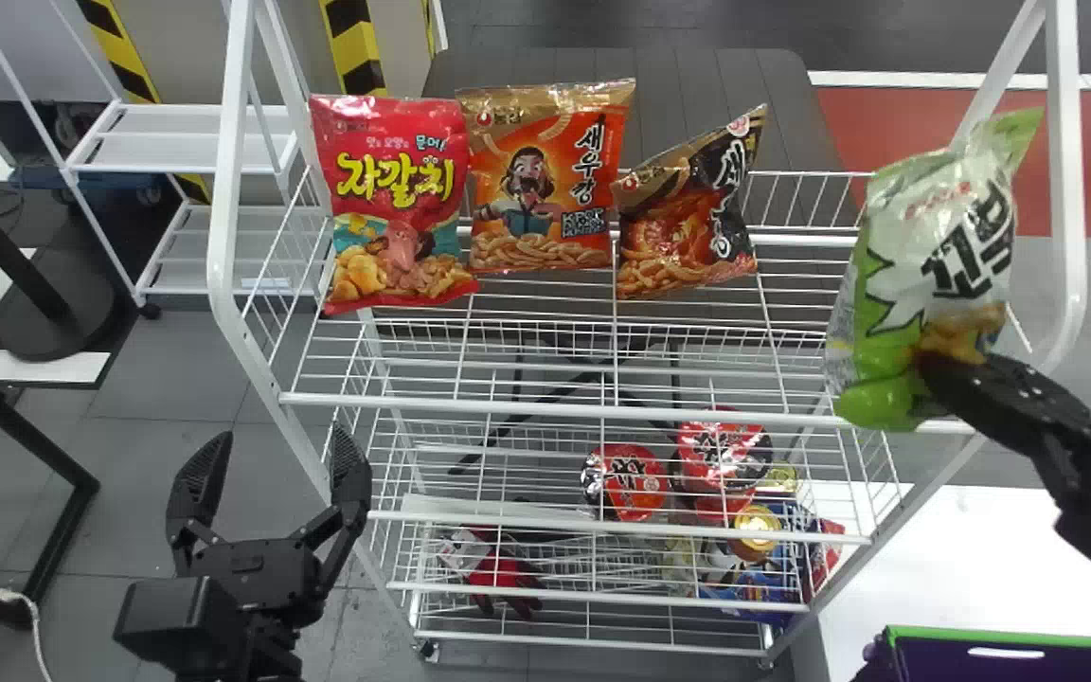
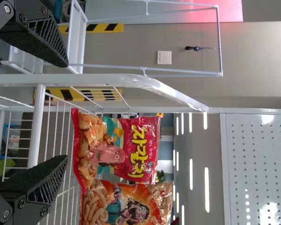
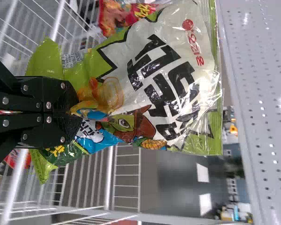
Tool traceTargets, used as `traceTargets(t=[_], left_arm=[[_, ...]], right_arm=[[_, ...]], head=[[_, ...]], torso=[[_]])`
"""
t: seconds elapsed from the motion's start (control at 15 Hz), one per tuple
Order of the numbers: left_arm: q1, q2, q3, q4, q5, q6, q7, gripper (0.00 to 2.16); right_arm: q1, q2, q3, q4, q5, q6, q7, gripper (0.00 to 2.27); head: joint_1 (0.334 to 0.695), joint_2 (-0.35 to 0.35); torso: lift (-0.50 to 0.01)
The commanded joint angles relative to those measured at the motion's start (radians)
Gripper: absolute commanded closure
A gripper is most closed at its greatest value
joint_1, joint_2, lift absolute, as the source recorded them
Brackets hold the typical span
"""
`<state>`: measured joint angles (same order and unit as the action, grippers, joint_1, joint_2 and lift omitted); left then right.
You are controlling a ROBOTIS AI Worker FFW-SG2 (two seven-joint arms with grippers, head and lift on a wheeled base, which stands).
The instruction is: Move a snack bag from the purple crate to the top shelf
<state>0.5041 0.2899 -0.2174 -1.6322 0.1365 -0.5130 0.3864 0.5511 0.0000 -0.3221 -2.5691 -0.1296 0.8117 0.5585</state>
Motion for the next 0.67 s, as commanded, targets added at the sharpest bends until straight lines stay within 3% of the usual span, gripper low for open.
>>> traceTargets(t=[0.0,0.6], left_arm=[[-0.001,0.0,0.0,0.003,0.0,0.0,0.0,0.13],[0.001,-0.001,-0.008,0.002,-0.003,0.0,0.0,0.13]], right_arm=[[-0.037,0.001,0.044,0.056,0.025,-0.039,-0.043,2.07],[-0.166,0.001,0.149,0.371,0.03,-0.346,-0.187,2.07]], head=[[0.695,0.027],[0.695,0.029]], torso=[[0.001],[0.001]])
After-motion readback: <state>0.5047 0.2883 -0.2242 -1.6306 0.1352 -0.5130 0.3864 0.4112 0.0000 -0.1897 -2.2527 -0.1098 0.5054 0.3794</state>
